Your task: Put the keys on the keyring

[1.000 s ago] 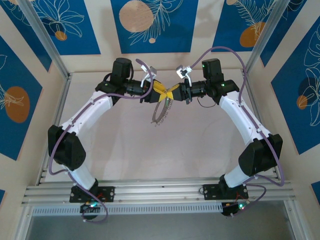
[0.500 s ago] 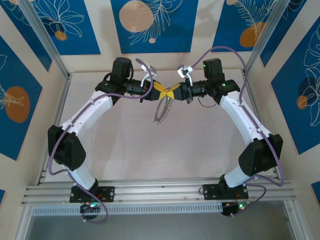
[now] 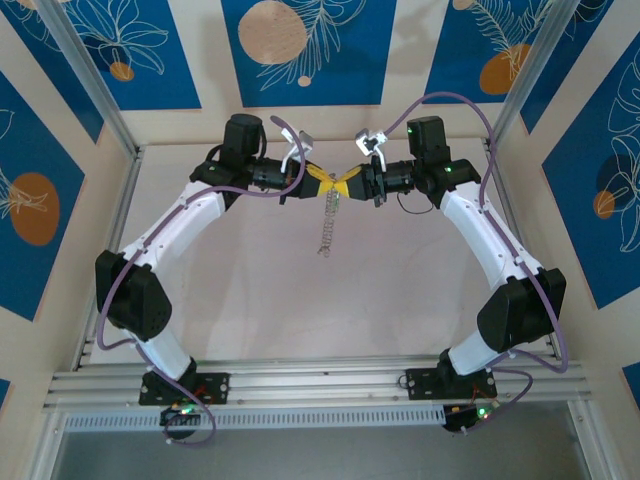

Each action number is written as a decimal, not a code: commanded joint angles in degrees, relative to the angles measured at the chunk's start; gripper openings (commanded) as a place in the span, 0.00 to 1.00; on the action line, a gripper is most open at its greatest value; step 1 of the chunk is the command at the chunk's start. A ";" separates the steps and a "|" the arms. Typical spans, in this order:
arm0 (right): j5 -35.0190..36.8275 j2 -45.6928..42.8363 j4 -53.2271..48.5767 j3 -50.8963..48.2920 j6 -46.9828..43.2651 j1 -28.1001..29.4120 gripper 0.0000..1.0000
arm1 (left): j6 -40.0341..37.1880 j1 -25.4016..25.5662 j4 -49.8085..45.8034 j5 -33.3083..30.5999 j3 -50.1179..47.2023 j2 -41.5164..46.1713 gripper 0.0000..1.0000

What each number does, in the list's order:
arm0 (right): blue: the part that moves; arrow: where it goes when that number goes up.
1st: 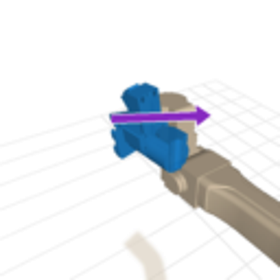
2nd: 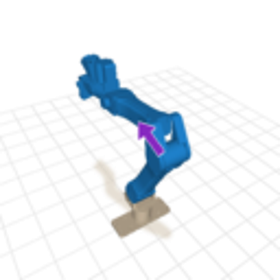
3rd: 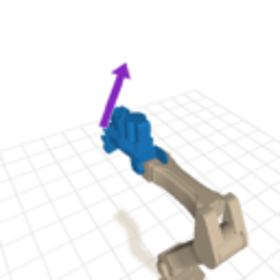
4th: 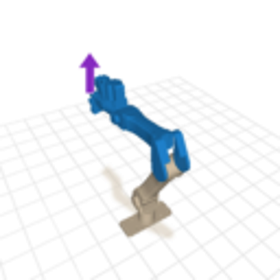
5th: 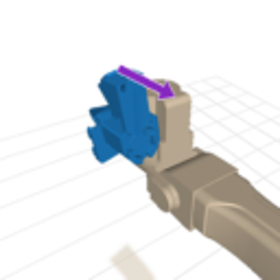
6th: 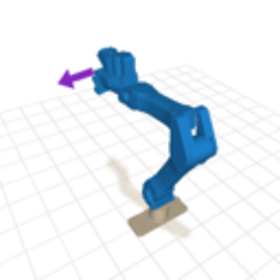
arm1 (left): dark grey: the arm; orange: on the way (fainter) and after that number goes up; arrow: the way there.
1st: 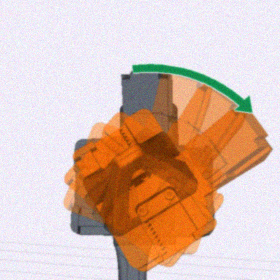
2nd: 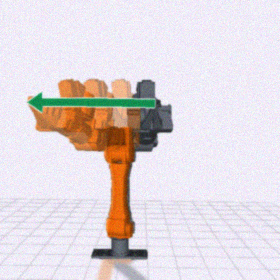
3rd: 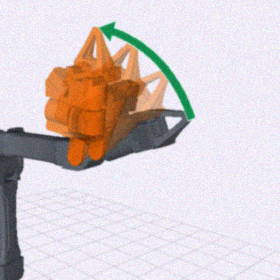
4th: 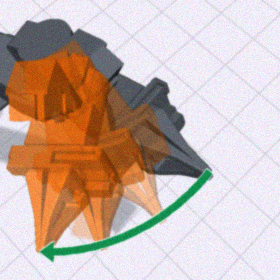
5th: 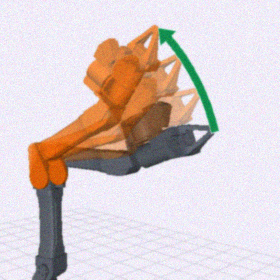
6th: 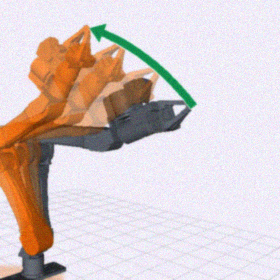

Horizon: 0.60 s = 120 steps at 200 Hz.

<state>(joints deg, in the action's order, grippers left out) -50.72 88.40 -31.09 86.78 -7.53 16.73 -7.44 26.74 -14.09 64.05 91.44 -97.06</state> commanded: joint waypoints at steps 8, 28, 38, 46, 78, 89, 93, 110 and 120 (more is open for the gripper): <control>-2.01 -0.51 3.57 -0.38 2.40 -0.21 0.00 | 5.64 0.50 10.90 2.76 -2.36 0.16 0.00; -2.24 -0.64 7.17 -1.86 5.24 -0.30 0.02 | 10.83 0.50 18.92 1.95 -5.38 0.48 0.00; -2.10 -0.98 9.68 -3.03 7.22 -0.46 0.12 | 12.23 0.50 21.78 0.80 -6.71 0.76 0.00; -1.93 -1.33 11.48 -4.06 8.57 -0.60 0.20 | 13.04 0.55 23.35 0.18 -7.57 0.95 0.00; -2.04 -5.45 19.62 -10.02 15.08 -2.82 0.38 | 18.33 0.46 32.11 -2.18 -11.02 1.69 0.00; -1.88 -7.77 23.70 -13.07 18.00 -3.99 0.41 | 20.72 0.41 35.43 -2.43 -11.83 1.68 0.00; -1.74 -8.69 25.06 -14.21 18.98 -4.42 0.41 | 21.57 0.42 36.54 -2.52 -12.04 1.57 0.00; -0.11 -12.54 30.89 -19.21 23.49 -5.94 0.41 | 24.75 0.41 40.89 -2.97 -13.18 1.35 0.00; 2.51 -14.75 34.50 -22.34 26.03 -6.40 0.42 | 25.96 0.37 42.44 -3.26 -13.71 1.34 0.00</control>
<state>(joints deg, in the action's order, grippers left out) -50.96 79.48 -8.23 69.58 10.00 11.81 12.51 26.81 17.47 61.34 78.72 -97.06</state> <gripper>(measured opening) 0.414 0.049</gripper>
